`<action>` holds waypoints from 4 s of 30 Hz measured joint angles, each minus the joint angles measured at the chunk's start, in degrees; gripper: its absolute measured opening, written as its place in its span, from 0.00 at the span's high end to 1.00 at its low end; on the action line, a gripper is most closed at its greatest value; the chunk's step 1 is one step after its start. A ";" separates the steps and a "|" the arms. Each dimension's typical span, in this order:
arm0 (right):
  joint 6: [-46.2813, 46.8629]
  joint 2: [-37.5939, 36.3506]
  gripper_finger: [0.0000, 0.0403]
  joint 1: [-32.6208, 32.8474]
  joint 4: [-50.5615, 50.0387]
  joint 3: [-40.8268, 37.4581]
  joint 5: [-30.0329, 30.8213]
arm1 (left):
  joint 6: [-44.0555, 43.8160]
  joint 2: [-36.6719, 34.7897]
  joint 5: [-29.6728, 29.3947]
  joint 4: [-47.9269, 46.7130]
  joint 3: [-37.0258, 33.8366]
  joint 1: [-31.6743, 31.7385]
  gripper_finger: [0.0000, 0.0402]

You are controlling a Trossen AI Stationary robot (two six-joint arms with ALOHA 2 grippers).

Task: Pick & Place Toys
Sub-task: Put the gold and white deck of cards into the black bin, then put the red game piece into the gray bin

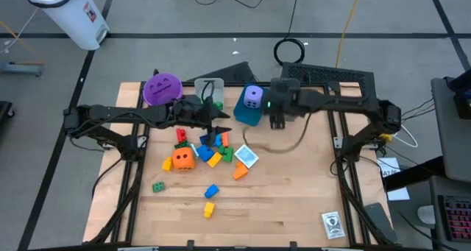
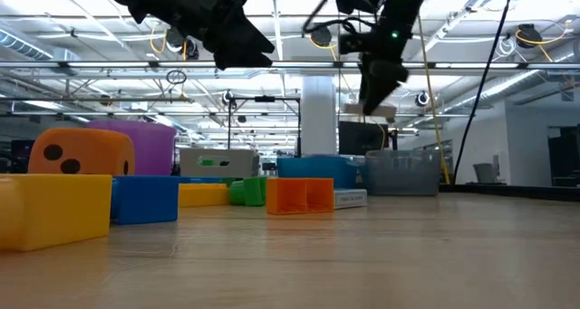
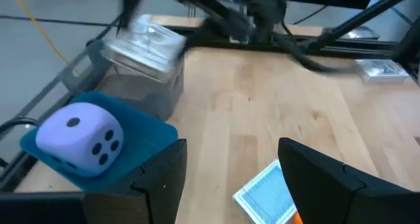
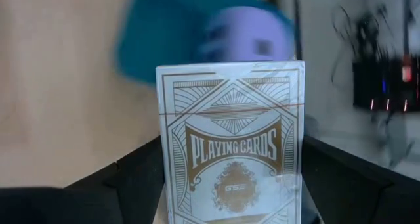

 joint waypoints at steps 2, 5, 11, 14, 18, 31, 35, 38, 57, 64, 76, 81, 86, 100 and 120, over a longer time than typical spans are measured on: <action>3.41 0.00 0.24 -3.45 -0.55 2.17 -0.04 | 0.82 -0.54 0.06 0.61 0.00 0.35 0.39; 8.22 -0.02 0.25 -8.16 -2.33 4.83 -0.12 | 2.00 -1.45 -0.03 0.43 0.03 1.49 0.39; 18.91 -0.02 0.24 -16.74 -4.47 6.13 -9.66 | 3.10 -4.12 0.04 -0.25 -0.11 4.55 0.39; 23.46 -0.02 0.24 -20.70 -4.12 6.13 -15.64 | 3.07 -4.39 -0.03 0.86 0.13 5.92 0.39; 27.01 -0.02 0.25 -23.74 -0.71 5.36 -16.71 | 2.18 -4.18 0.80 -1.31 0.02 7.71 0.39; 31.57 0.00 0.24 -26.49 6.79 -3.53 -19.91 | 1.28 -4.26 1.05 -4.00 0.02 8.68 0.39; 31.19 0.00 0.24 -26.49 10.78 -7.06 -19.84 | 1.19 -4.26 1.05 -4.02 0.02 8.69 0.39; 30.57 0.00 0.25 -26.80 13.01 -9.59 -19.82 | 0.76 -4.26 1.02 -4.04 0.02 8.68 0.39; 26.64 4.55 0.24 -27.61 21.56 -15.22 -19.86 | -0.82 -4.24 0.98 -4.00 0.02 8.68 0.39; 24.57 9.11 0.24 -27.61 22.19 -15.25 -19.85 | -1.66 -4.24 0.94 -4.06 0.01 8.42 0.39; 21.74 9.60 0.21 -27.61 22.39 -15.27 -19.87 | -1.66 -4.24 0.63 -4.06 0.00 8.42 0.39; 20.55 9.12 0.18 -27.63 22.31 -15.27 -19.88 | -1.66 -4.24 0.62 -4.04 0.00 8.42 0.39; 19.83 8.06 0.16 -27.63 22.25 -15.22 -19.87 | -1.84 -4.24 0.61 -4.04 0.00 8.42 0.39; 19.04 -1.51 0.15 -26.74 24.19 -15.20 -19.78 | -1.24 -4.21 0.61 -3.26 -0.02 8.42 0.39; 18.51 -13.52 0.18 -1.05 80.40 -41.03 -39.06 | 0.50 -4.21 0.63 8.87 -0.02 8.40 0.39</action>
